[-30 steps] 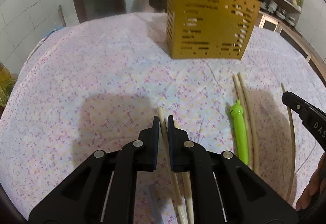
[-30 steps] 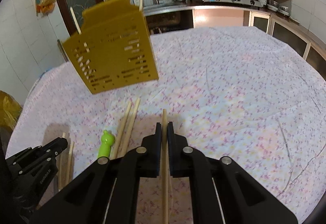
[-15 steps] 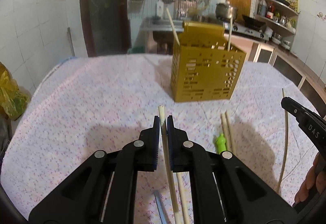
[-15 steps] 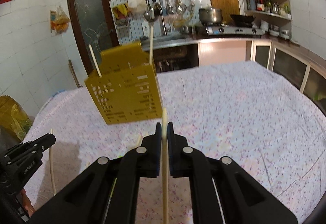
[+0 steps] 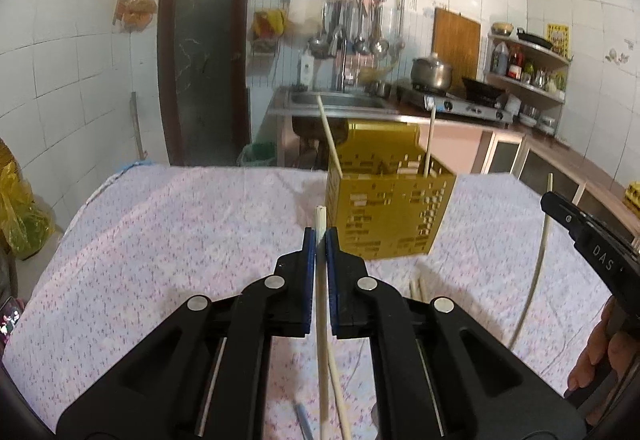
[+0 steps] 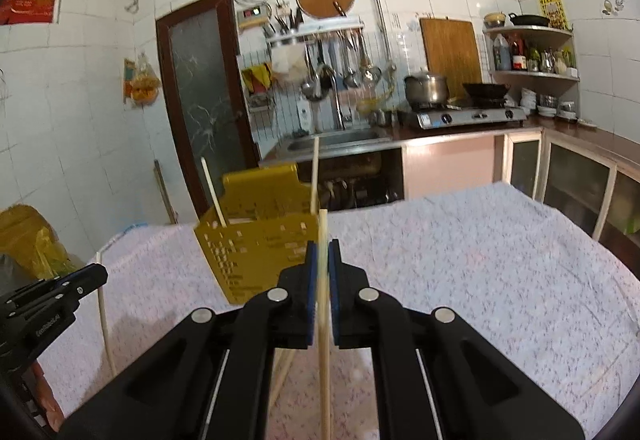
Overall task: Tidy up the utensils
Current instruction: 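Lift the chopstick with the right tool and carry it over the holder, then open the right tool to drop the chopstick into the holder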
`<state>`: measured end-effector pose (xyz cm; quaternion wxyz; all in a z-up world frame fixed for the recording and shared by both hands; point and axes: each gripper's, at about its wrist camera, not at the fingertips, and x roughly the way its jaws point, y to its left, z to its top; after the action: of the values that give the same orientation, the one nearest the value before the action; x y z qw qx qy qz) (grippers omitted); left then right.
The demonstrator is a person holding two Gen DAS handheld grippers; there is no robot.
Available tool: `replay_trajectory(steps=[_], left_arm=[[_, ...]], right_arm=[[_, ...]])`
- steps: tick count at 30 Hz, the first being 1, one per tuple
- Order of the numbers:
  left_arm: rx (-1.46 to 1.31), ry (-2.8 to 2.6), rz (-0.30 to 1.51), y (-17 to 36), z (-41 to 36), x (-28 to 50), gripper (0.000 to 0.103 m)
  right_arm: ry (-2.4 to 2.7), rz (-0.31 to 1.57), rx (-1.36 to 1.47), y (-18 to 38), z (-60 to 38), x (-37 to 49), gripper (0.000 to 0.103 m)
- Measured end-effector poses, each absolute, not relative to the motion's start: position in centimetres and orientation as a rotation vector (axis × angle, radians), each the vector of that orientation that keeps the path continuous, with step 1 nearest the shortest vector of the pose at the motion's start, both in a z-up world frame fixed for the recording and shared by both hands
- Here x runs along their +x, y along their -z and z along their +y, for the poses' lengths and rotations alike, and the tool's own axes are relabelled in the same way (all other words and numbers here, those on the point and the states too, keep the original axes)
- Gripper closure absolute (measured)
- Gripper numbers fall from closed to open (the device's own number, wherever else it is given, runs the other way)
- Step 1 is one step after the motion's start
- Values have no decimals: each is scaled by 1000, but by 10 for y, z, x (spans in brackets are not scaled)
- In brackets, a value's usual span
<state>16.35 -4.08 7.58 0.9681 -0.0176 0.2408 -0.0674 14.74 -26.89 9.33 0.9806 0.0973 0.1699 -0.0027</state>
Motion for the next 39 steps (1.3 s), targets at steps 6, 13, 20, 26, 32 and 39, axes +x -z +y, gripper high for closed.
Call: replay_trajectory(steps=[6, 13, 20, 26, 32, 39], left_arm=[[-45, 147, 428, -99, -42, 175, 99], [-27, 156, 305, -145, -58, 192, 99], [-86, 155, 151, -210, -66, 229, 99], [-105, 162, 75, -227, -78, 275, 99], [-127, 170, 150, -178, -88, 326, 99], [-105, 146, 239, -125, -93, 347, 99]], right_arm=[[-7, 296, 196, -116, -271, 160, 97], [-29, 216, 186, -169, -267, 181, 97], [-27, 123, 166, -222, -263, 216, 97], [-14, 98, 132, -234, -258, 255, 97], [-16, 183, 135, -191, -259, 297, 97], [-36, 353, 142, -138, -263, 324, 97]])
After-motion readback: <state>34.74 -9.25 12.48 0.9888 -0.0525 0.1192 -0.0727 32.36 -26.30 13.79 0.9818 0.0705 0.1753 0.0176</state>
